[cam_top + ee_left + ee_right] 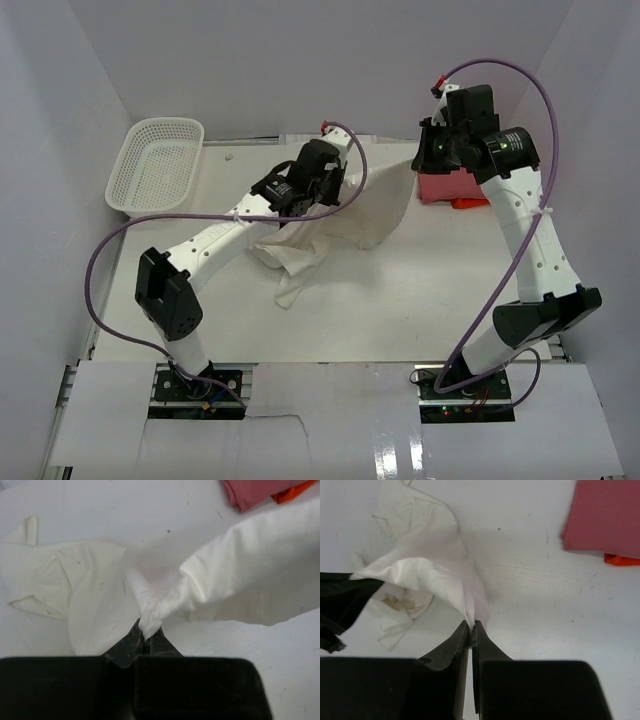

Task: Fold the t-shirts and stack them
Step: Flatten out the tshirt

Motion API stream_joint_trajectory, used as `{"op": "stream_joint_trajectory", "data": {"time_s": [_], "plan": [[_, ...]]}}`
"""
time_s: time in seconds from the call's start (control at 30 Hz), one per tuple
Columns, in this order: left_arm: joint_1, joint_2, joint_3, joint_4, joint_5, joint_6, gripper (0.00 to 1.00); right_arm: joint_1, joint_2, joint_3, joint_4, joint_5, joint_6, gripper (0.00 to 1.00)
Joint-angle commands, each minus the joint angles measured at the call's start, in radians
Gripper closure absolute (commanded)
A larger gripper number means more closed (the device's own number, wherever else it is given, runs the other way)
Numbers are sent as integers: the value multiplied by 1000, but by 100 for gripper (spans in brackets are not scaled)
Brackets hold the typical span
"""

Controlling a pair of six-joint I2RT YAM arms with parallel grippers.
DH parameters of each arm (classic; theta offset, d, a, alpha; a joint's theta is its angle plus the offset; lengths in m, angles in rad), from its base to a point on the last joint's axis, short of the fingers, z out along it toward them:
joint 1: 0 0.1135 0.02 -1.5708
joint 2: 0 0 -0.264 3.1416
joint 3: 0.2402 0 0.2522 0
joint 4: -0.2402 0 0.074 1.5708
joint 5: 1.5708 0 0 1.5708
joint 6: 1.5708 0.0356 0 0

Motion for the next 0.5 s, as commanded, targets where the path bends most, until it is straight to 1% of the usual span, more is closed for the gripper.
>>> {"op": "stream_joint_trajectory", "data": {"time_s": [0.0,0.03,0.07,0.1,0.13,0.2,0.23,0.27,0.3,0.37,0.4,0.43,0.47], "plan": [[17,-85,13,-58,41,-22,100,-18,-130,-64,62,53,-12,92],[17,-107,-9,-58,41,-28,82,-35,-136,-78,58,68,-12,92],[15,-131,-62,-37,41,-28,70,-46,-139,-80,58,67,-15,92],[17,-185,-88,-29,41,-22,62,-60,-138,-78,58,56,-20,92],[17,-213,-114,-23,29,-20,47,-86,-136,-74,56,41,-29,92],[20,-291,-188,-18,31,-13,36,-100,-133,-72,58,24,-35,92],[20,-314,-211,-18,38,-8,21,-109,-130,-72,59,15,-41,92],[21,-335,-239,-17,56,-8,18,-113,-127,-70,65,13,-44,92],[21,-357,-298,-15,74,-8,14,-123,-123,-67,67,17,-44,92],[21,-412,-358,-5,61,-19,10,-136,-104,-51,67,27,-44,92],[21,-429,-424,6,53,-14,8,-146,-100,-46,62,30,-43,92],[23,-458,-450,14,12,-11,6,-149,-103,-47,64,34,-43,92],[27,-469,-473,35,4,1,2,-150,-107,-61,66,34,-43,92]]}}
